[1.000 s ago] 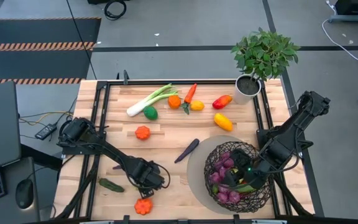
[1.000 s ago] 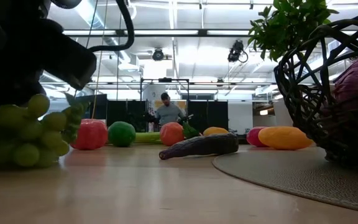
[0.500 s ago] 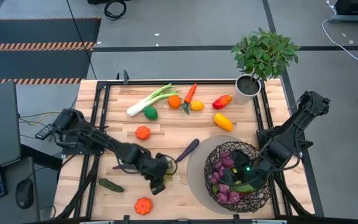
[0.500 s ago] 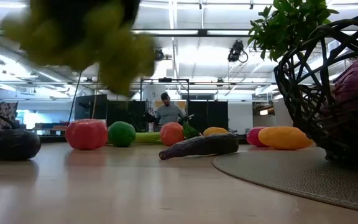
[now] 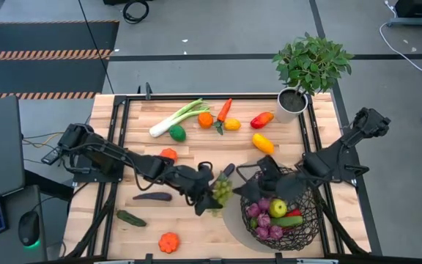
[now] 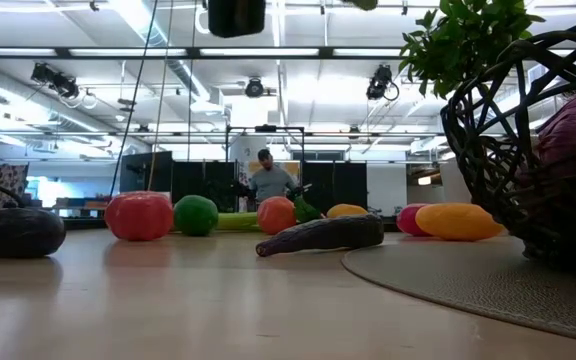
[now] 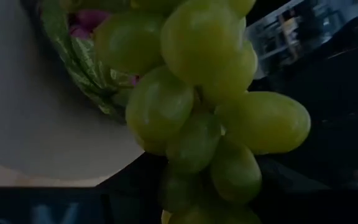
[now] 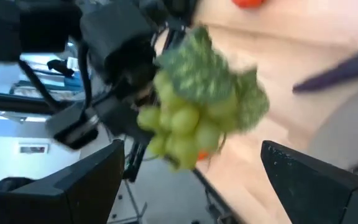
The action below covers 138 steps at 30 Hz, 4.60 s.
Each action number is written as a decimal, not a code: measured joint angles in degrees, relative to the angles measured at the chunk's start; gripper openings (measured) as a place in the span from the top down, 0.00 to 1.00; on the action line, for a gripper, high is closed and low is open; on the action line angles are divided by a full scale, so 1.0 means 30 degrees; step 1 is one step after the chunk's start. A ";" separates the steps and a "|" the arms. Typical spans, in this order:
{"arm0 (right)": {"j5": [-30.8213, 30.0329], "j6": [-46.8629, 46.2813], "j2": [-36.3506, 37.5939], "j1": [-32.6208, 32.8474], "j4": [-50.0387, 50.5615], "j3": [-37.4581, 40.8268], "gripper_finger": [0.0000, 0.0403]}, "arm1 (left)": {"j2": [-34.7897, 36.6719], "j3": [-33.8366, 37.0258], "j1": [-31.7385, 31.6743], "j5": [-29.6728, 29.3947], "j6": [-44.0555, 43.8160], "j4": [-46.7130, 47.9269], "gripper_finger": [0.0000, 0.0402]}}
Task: Build produce basket
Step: Put the green grapes into the black basket, then put the bottom purple eggplant into the black basket
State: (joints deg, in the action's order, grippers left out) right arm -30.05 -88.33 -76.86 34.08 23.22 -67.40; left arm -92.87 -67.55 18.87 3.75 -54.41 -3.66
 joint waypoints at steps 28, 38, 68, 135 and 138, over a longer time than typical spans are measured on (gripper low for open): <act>0.2736 0.5653 0.0015 -0.3691 -0.1894 0.0000 0.06 | -0.0009 0.0002 -0.1364 -0.2973 -0.0990 -0.3861 0.52; 0.2327 0.5914 0.0036 -0.3691 -0.1909 -0.0022 0.23 | -0.0039 0.0029 -0.1521 -0.2960 -0.0089 -0.4640 0.46; 0.4213 0.6085 0.1346 -0.3786 0.2648 0.0015 0.57 | 0.0027 -0.0029 -0.3822 0.6248 -0.0317 -0.1813 0.20; 0.6671 0.3936 0.1865 -0.0027 1.2171 0.0000 0.06 | 0.1004 0.0618 0.3915 0.0714 0.4270 2.3445 0.22; 0.6672 0.3761 0.1865 -0.0027 1.1872 0.0000 0.06 | 0.1748 0.1971 0.4635 0.0818 0.3494 2.1856 0.22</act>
State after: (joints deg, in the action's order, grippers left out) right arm -10.04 -77.05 -71.26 34.00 58.84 -67.40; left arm -87.63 -61.63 32.77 6.21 -43.93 61.90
